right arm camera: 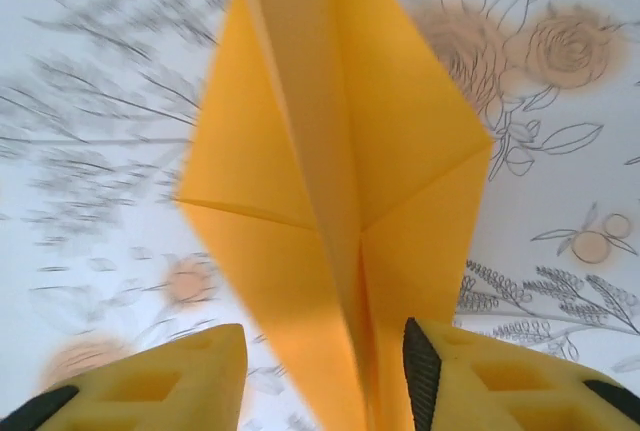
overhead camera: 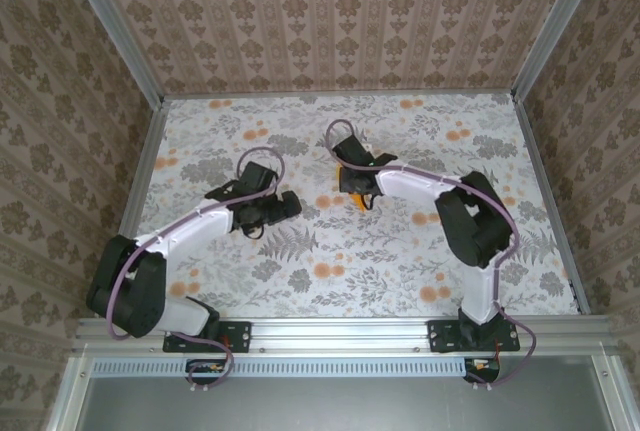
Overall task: Fold a paper plane with a square sheet of paper (pick it up from the middle)
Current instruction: Move the paper plane to the center of the table.
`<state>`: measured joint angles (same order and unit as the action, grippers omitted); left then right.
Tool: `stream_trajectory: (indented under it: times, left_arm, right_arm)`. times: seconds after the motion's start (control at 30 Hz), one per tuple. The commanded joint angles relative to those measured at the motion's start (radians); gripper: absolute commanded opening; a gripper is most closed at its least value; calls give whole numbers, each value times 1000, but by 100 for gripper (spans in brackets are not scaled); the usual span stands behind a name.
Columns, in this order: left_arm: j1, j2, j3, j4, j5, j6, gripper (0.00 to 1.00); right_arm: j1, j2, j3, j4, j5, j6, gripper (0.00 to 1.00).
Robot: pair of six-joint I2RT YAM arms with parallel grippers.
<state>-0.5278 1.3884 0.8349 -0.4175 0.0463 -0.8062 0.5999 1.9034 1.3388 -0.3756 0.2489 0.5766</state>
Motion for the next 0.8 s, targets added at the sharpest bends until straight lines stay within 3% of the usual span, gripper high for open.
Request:
stream_trajectory:
  times: [0.0, 0.13, 0.23, 0.3, 0.57, 0.67, 0.77]
  left_arm:
    - [50, -11, 91, -63, -42, 105, 100]
    - [127, -28, 186, -95, -109, 207, 100]
    - [184, -66, 184, -72, -202, 274, 100]
    - [231, -103, 153, -31, -243, 312, 100]
    - [365, -266, -70, 221, -449, 492, 100]
    - [400, -285, -139, 300, -420, 574, 100]
    - [402, -305, -221, 399, -474, 646, 100]
  right_arm:
    - [-14, -141, 31, -28, -58, -7, 61]
    - [-45, -271, -13, -20, -18, -38, 72]
    - [-72, -392, -82, 16, 105, -119, 82]
    - [-94, -471, -140, 43, 216, -178, 100]
    - [-339, -713, -463, 227, 354, -267, 100]
    - [-429, -737, -595, 334, 376, -281, 100]
    - [-493, -767, -716, 460, 360, -295, 100]
